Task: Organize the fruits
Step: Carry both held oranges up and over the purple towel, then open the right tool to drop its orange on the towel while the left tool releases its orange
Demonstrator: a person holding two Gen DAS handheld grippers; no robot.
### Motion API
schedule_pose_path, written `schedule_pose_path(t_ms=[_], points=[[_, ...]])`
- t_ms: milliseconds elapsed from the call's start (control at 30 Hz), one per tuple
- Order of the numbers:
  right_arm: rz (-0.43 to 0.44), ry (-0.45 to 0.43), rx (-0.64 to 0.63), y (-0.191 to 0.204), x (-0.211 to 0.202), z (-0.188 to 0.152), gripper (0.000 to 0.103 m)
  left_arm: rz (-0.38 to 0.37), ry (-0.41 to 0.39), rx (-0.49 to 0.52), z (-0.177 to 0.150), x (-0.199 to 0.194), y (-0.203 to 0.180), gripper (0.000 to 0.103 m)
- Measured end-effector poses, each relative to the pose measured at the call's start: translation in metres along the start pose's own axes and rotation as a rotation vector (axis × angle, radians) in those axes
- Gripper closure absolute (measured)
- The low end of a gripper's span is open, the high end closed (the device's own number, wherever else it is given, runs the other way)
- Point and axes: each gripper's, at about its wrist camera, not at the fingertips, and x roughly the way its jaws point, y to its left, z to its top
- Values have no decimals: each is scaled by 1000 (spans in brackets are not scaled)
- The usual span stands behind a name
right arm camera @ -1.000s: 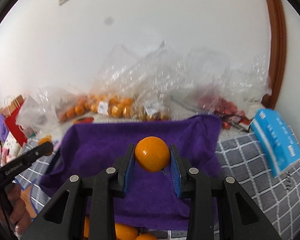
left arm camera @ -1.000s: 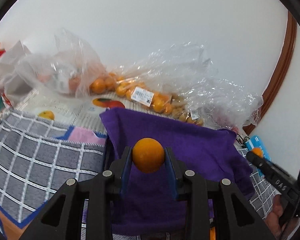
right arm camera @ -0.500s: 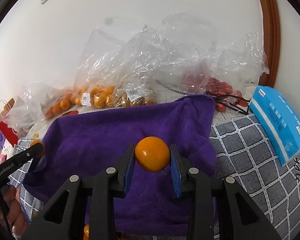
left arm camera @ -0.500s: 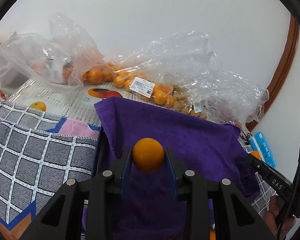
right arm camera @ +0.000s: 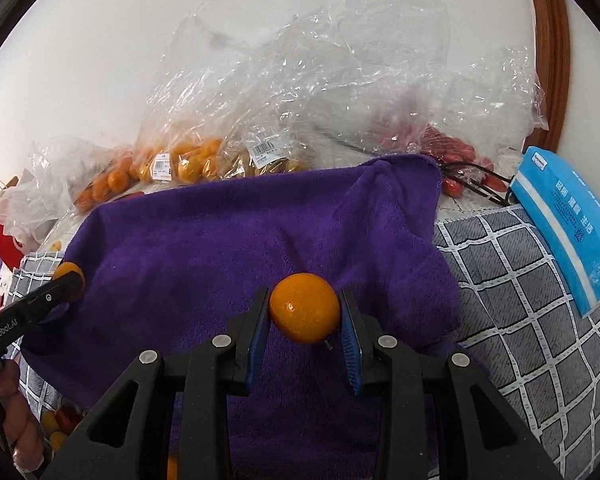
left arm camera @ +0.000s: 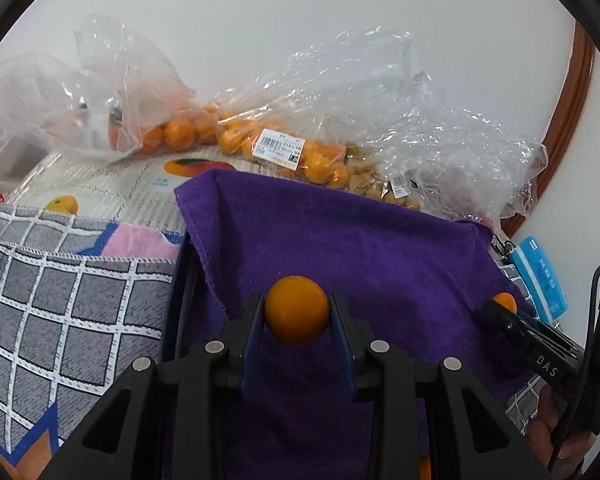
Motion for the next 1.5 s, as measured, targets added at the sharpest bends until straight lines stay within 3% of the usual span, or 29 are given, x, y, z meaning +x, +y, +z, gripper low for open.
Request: schedule_pose_path(t_ms=[700,967,1200,1367,1433,1500], points=[[-14,28,12,-2,6,0,69,-12,5,12,-2,1,-3,72],[-40,-30,9,-7,-7,1,48,-8,9,16,-2,3,-4,72],[-17,-56,32,-7,-16,2,47,-3,-15,33,-2,-2,-7,72],[-65,-100,-12,-2,-22,2,45,-1,-21,35,-2,-3,-8,72],[-67,-112,2,-5,-24,2,45,-5,-30,27,-2,-5,-7,70],[-48,-107,21,-8,-25,3,45,-6,-48,22,-1,-8,-7,59]])
